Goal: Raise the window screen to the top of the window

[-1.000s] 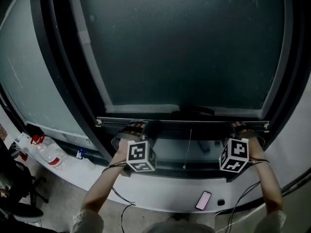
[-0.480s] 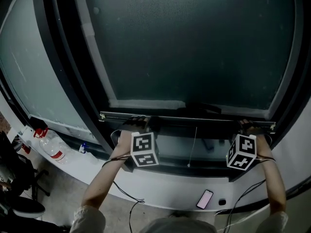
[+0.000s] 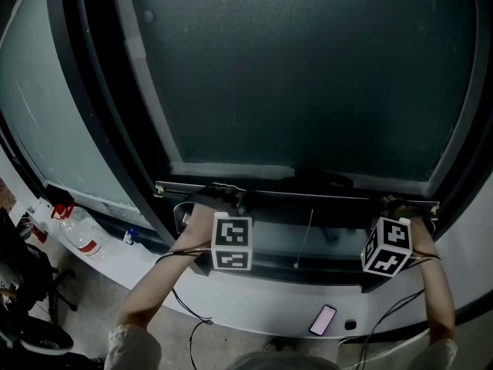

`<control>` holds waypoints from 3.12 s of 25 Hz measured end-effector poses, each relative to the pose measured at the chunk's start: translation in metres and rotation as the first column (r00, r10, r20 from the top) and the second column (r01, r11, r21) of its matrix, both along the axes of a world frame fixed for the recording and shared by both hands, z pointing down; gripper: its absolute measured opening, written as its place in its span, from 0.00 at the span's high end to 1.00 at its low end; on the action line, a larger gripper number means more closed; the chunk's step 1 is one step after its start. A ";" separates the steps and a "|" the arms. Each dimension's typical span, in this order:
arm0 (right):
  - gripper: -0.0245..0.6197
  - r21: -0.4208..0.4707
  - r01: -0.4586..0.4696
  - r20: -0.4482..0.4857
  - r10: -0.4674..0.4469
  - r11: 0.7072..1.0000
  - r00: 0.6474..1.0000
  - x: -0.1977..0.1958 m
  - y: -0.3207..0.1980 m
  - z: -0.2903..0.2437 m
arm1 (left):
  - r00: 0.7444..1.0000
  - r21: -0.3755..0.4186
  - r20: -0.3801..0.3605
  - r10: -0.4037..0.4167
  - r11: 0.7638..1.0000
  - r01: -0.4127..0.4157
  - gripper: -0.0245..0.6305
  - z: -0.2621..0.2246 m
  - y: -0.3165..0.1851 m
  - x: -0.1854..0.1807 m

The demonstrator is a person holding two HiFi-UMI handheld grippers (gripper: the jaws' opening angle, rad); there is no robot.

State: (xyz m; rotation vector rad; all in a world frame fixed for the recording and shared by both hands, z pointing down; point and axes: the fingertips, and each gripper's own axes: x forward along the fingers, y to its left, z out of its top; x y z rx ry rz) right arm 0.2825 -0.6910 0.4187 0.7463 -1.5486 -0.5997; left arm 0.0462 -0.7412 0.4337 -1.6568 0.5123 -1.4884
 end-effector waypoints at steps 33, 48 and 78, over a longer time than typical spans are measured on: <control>0.93 0.015 0.000 0.008 0.000 1.000 1.000 -0.002 -0.002 -0.099 | 0.986 -0.129 -0.154 -0.068 0.991 0.048 0.93 -0.097 -0.004 -0.003; 0.93 0.483 0.024 -0.065 0.008 0.875 0.998 -0.003 -0.017 -0.382 | 0.940 0.337 -0.340 0.010 0.935 0.112 0.93 -0.387 -0.024 -0.005; 0.93 0.920 0.021 -0.077 0.128 0.391 0.989 -0.009 -0.014 -0.675 | 0.916 0.824 -0.378 0.135 0.500 0.267 0.93 -0.686 -0.021 -0.009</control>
